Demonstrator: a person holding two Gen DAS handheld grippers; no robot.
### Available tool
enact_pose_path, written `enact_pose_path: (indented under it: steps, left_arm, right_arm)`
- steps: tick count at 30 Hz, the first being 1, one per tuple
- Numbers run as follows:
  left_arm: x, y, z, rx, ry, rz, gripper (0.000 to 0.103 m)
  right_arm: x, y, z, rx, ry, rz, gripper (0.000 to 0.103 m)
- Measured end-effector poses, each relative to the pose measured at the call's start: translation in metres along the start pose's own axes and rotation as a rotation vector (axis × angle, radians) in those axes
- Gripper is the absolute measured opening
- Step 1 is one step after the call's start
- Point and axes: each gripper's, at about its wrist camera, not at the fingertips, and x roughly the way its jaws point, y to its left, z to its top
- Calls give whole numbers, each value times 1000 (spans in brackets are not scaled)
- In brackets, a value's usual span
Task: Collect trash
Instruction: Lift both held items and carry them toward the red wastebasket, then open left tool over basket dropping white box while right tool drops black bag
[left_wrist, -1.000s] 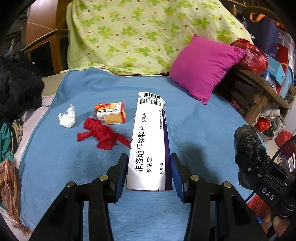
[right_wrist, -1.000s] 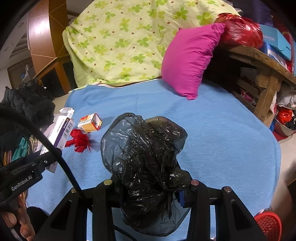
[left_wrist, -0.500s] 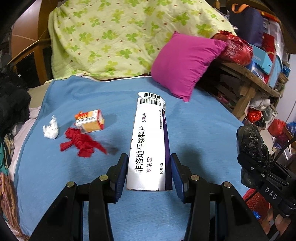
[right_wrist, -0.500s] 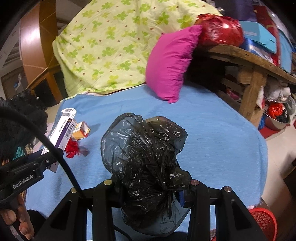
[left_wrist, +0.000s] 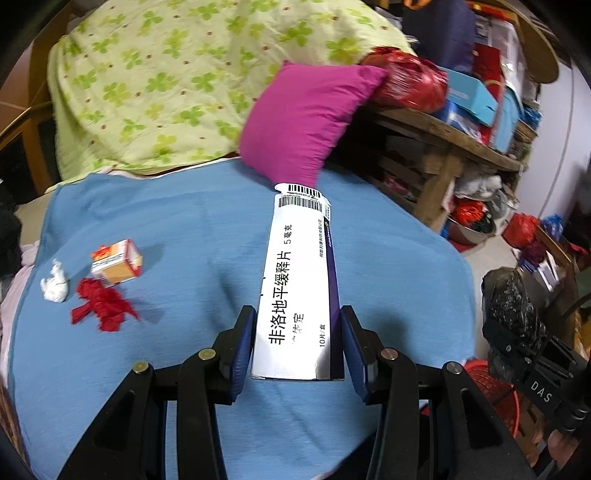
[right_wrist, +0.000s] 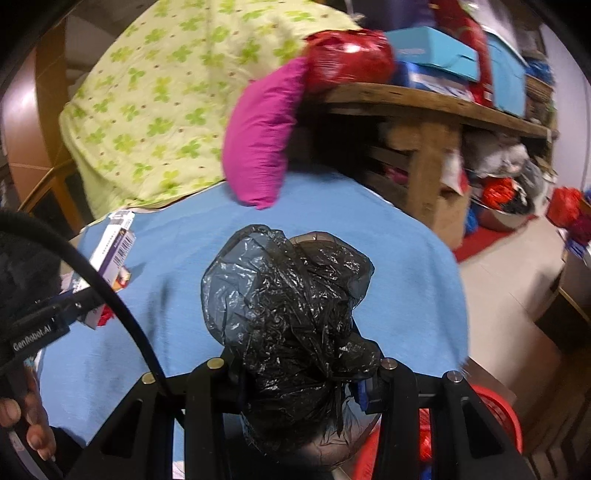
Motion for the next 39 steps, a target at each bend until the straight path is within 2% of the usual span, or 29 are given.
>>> enact_pose_path:
  steps: [12, 17, 22, 31, 33, 36, 39]
  left_arm:
    - [5, -70, -22, 132, 58, -149, 47]
    - [9, -102, -35, 191, 95, -212, 47]
    - [14, -133, -46, 252, 131, -263, 47]
    - [16, -186, -58, 334, 185, -355, 47]
    - [18, -194, -59, 349, 193, -365, 47]
    - [22, -207, -64, 369, 213, -380, 47]
    - [26, -218, -68, 389, 232, -392, 47]
  right_arm:
    - [-40, -80, -46, 144, 27, -141, 44]
    - [-47, -110, -71, 180, 69, -207, 44]
    - [-44, -135, -97, 227, 131, -239, 44]
    - [-38, -164, -116, 282, 188, -248, 45]
    - [-37, -168, -119, 294, 200, -241, 47]
    - [-39, -173, -121, 313, 198, -243, 61]
    - [-42, -179, -121, 326, 190, -248, 66]
